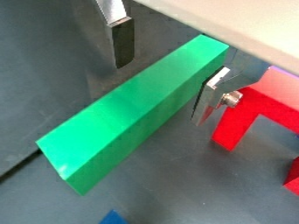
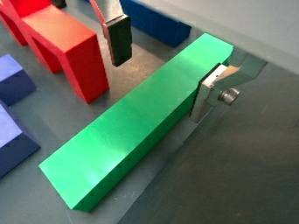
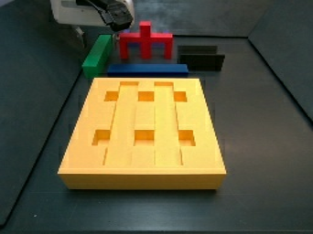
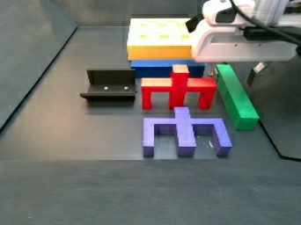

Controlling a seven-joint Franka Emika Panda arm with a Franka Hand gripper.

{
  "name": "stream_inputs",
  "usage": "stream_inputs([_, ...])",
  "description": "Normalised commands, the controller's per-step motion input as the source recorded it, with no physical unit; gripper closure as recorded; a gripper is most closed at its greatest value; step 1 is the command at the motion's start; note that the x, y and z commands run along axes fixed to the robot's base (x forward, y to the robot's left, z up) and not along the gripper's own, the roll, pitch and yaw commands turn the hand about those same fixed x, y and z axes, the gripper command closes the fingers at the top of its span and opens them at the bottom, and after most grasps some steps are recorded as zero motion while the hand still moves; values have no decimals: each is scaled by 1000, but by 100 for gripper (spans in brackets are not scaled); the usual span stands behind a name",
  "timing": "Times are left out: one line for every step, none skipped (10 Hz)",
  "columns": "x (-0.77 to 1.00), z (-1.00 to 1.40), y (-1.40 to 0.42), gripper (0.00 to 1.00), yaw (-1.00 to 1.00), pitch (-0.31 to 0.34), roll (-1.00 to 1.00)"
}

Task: Pick up the green object. Move up. Move to above the board. Insert the green object.
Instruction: Pick up the green object.

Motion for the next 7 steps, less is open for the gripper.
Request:
stream_inputs([-154,86,-17,0,-31,0,37])
stream_inputs([-334,0,0,0,-37,-21,70])
stream_inputs([-197,-66,0,0,-11,-4,79])
stream_inputs([0,-149,51,0,-14,0,67])
stream_inputs([83,-117,97,0,-60,10,41])
stream_inputs([214,-160,174,0,-123,43,47])
stream_inputs([263,-140,166,0,-120,51,47])
